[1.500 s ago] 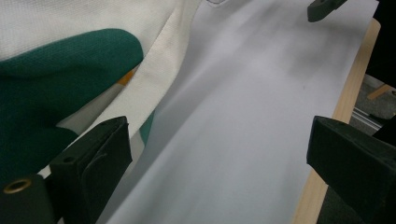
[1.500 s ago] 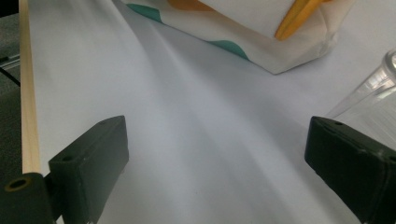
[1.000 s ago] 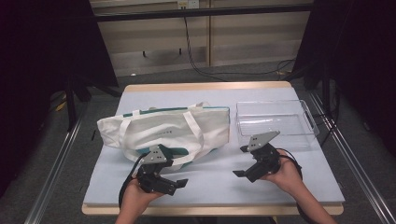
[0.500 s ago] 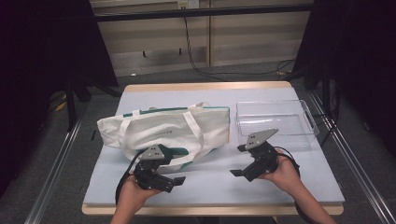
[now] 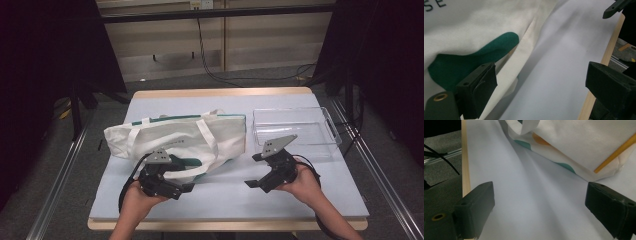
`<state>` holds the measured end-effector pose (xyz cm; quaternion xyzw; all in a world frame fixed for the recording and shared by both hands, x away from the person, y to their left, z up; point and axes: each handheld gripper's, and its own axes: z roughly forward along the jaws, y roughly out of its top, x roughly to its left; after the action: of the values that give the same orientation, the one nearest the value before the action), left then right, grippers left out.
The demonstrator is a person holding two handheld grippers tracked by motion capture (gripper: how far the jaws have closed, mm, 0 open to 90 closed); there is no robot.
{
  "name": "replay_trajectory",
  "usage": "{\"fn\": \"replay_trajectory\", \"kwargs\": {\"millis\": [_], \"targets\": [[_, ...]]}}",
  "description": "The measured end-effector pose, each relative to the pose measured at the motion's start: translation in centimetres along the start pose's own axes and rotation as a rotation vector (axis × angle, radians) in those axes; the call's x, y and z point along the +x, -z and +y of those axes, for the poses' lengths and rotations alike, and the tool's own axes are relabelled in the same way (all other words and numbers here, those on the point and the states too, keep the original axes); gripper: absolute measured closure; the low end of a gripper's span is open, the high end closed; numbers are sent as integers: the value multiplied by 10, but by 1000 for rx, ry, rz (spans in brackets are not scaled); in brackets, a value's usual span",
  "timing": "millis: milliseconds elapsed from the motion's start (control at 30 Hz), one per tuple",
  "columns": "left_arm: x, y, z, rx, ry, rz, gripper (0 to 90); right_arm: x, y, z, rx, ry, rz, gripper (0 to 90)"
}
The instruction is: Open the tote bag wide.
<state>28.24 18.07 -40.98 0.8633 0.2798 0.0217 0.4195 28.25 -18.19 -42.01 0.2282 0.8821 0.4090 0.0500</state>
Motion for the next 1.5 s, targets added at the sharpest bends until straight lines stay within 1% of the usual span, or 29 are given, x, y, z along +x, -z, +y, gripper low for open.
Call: {"fn": "replay_trajectory", "kwargs": {"millis": [67, 133, 167, 233, 300, 333, 400, 467, 533, 600, 633, 667, 700, 733, 800, 867, 900, 967, 1000, 1067, 1200, 1267, 1333, 1400, 1500], "targets": [[2, 2, 3, -4, -5, 1, 104, 0, -1, 3, 3, 8, -3, 86], [4, 4, 5, -13, -4, 4, 104, 0, -1, 5, 0, 5, 2, 86], [5, 5, 6, -8, -3, 6, 104, 1, -2, 6, -4, 8, 10, 86], [6, 8, 8, -9, -9, 12, 104, 1, -4, 9, -2, 12, 10, 87], [7, 8, 10, -11, -7, 8, 104, 1, -5, 11, 4, 13, 12, 88], [8, 11, 12, -5, -8, 20, 104, 1, -6, 12, 3, 17, 16, 88], [9, 11, 14, 2, -9, 21, 104, 1, -6, 15, -1, 15, 20, 88], [11, 14, 18, 7, -19, 23, 104, 1, -6, 18, -2, 25, 22, 89], [12, 16, 21, -3, -17, 25, 104, 1, -6, 21, -7, 27, 19, 89], [13, 18, 24, 2, -21, 27, 104, 1, -5, 24, -15, 18, 31, 89], [13, 18, 24, 2, -21, 27, 104, 0, -5, 25, -15, 23, 31, 89], [14, 19, 26, -9, -17, 21, 104, 1, -5, 26, -15, 21, 33, 89], [14, 19, 26, -9, -17, 21, 104, 1, -6, 27, -16, 26, 36, 89], [14, 22, 28, 2, -23, 30, 104, 1, -6, 29, -16, 26, 44, 89], [15, 23, 30, 0, -20, 21, 104, 1, -7, 32, -19, 22, 48, 90], [16, 24, 32, -1, -18, 14, 104, 1, -7, 35, -21, 32, 51, 91], [16, 24, 32, -1, -18, 14, 104, 1, -7, 36, -24, 25, 57, 91], [16, 26, 35, 0, -15, 18, 104, 1, -8, 38, -27, 31, 60, 91], [18, 28, 37, -11, -15, 10, 104, 1, -8, 40, -24, 32, 60, 92], [18, 31, 40, -14, -14, 17, 104, 0, -9, 41, -24, 34, 60, 92], [21, 35, 43, -16, -9, 20, 104, -2, -8, 42, -36, 30, 66, 94], [23, 36, 47, -18, -9, 14, 104, -4, -8, 42, -37, 16, 68, 97], [24, 38, 50, -8, -14, 22, 104, -6, -8, 43, -39, 3, 71, 100], [24, 39, 52, -6, -14, 27, 104, -7, -7, 43, -44, 0, 74, 102], [26, 41, 56, -16, -10, 23, 104, -8, -7, 46, -43, 4, 75, 109]]}}
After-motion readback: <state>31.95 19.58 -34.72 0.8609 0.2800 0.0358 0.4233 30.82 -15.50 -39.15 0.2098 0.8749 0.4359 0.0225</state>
